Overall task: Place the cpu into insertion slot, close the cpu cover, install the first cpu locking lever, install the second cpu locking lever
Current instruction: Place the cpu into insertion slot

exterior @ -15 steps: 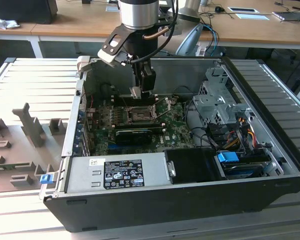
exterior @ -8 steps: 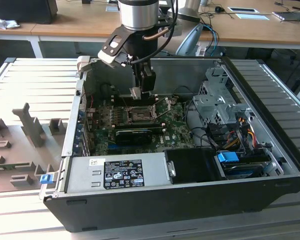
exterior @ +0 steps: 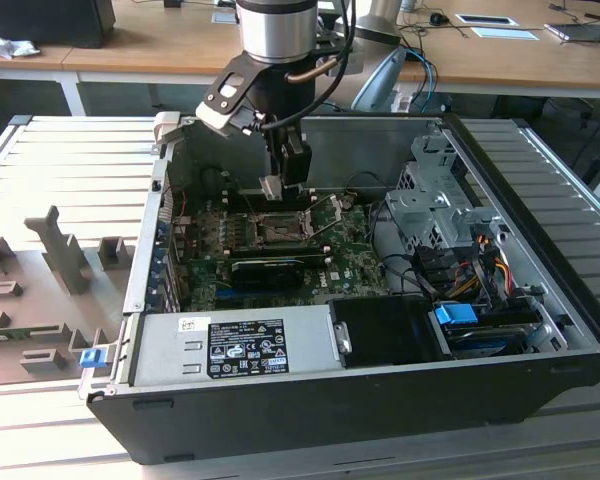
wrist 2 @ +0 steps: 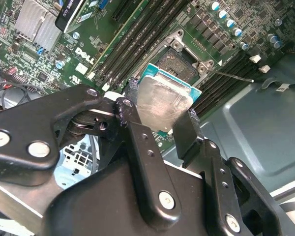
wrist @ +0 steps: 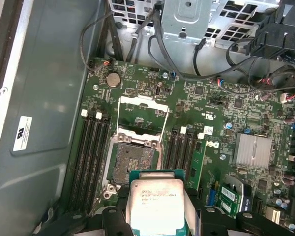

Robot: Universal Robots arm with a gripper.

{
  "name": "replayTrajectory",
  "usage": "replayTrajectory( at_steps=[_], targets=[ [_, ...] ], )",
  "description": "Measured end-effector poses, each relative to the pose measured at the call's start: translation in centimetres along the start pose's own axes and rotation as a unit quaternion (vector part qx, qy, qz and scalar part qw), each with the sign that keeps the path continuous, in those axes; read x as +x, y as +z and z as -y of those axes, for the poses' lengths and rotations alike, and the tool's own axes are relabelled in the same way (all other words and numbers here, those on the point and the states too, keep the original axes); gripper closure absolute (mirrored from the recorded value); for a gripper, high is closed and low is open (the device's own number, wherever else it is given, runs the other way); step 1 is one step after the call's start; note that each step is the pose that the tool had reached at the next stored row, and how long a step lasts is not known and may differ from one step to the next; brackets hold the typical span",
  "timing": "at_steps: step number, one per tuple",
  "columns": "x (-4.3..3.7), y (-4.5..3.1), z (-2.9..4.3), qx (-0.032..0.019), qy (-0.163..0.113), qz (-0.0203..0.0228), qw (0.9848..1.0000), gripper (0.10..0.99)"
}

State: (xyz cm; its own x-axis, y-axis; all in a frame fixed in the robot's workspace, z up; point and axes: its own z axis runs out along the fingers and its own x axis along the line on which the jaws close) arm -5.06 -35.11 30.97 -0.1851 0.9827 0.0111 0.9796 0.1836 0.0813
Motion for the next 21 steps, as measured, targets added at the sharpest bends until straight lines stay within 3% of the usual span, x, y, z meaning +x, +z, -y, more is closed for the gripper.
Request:
replayTrajectory(
  at_steps=[10,16,17,21],
  targets=[
    [-0.01,0.98,0.08,0.0001,0.0,0.0007,1.0,0.561],
    [-0.02,1.71,0.13,0.0001,0.045,0.0067,0.999,0.561],
    [-0.02,1.76,0.14,0.0001,0.046,0.0085,0.9989,0.561],
    [-0.03,2.53,0.19,-0.0005,0.046,0.0088,0.9989,0.561]
  ],
)
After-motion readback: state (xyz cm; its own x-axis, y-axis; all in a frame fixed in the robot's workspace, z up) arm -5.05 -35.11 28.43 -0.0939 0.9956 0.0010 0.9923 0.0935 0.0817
